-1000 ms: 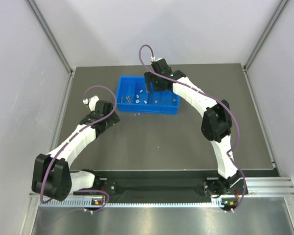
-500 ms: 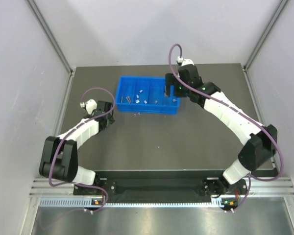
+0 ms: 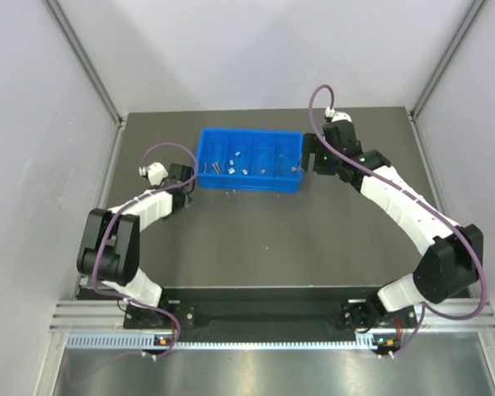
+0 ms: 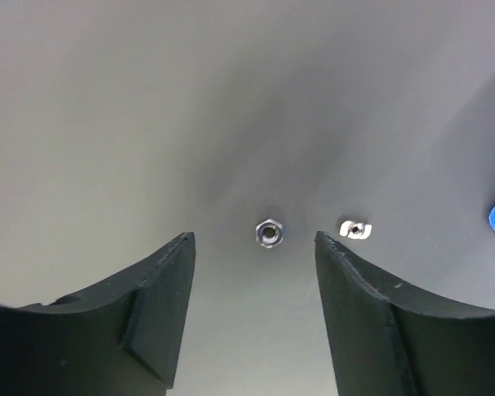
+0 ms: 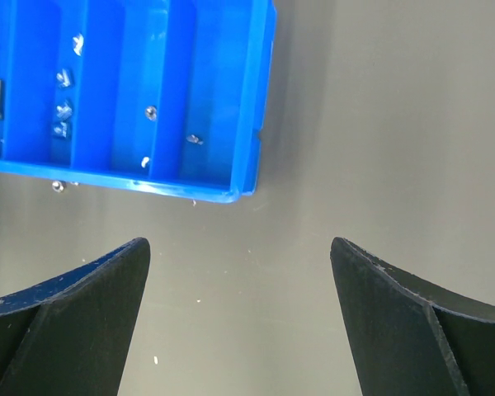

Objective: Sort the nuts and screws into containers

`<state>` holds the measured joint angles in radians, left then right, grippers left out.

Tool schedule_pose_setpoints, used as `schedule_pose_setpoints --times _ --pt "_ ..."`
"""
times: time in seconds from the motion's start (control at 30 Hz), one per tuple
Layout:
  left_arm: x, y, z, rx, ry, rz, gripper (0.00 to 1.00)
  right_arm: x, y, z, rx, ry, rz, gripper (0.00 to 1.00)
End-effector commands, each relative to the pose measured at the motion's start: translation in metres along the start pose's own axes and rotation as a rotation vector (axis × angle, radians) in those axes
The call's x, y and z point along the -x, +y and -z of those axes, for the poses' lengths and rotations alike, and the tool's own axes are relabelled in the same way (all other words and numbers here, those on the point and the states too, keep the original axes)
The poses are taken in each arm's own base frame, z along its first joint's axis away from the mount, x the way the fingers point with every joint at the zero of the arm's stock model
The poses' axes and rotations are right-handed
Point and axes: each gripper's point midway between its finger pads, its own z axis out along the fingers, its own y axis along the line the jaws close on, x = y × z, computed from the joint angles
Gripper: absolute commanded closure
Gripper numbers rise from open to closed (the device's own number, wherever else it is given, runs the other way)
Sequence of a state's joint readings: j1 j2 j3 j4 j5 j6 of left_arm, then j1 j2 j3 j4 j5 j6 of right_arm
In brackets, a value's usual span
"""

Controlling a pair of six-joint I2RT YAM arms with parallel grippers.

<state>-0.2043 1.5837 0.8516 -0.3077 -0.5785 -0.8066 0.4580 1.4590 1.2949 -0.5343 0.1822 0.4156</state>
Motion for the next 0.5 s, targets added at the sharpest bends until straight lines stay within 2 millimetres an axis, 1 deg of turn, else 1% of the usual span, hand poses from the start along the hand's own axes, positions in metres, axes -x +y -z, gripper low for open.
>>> schedule_pose_setpoints --times 0.0,0.03,0.07,0.13,0.17,0.2,0.47 --pt "0.016 -0.011 -0.007 -0.006 -0.046 0.017 0.37 0.023 -0.004 0.015 0.01 -0.088 -0.031 0.09" --pt "0.015 -0.012 -0.009 -0.001 -0.044 0.014 0.38 0.024 -0.006 0.016 0.003 -0.092 -0.036 0.09" --pt "0.012 -0.011 -0.012 0.008 -0.037 0.006 0.42 0.025 -0.009 0.017 -0.005 -0.096 -0.035 0.09" --pt "0.009 -0.01 -0.014 0.016 -0.032 -0.001 0.44 0.025 -0.013 0.02 -0.018 -0.098 -0.037 0.09" --pt "0.009 -0.01 -0.015 0.015 -0.031 -0.003 0.48 0.027 -0.015 0.024 -0.023 -0.108 -0.04 0.09" --pt "0.008 -0.009 -0.015 0.017 -0.028 -0.005 0.49 0.028 -0.016 0.025 -0.026 -0.112 -0.04 0.09" --pt "-0.001 -0.008 -0.022 0.022 -0.008 -0.018 0.62 0.035 -0.035 0.047 -0.072 -0.144 -0.066 0.04"
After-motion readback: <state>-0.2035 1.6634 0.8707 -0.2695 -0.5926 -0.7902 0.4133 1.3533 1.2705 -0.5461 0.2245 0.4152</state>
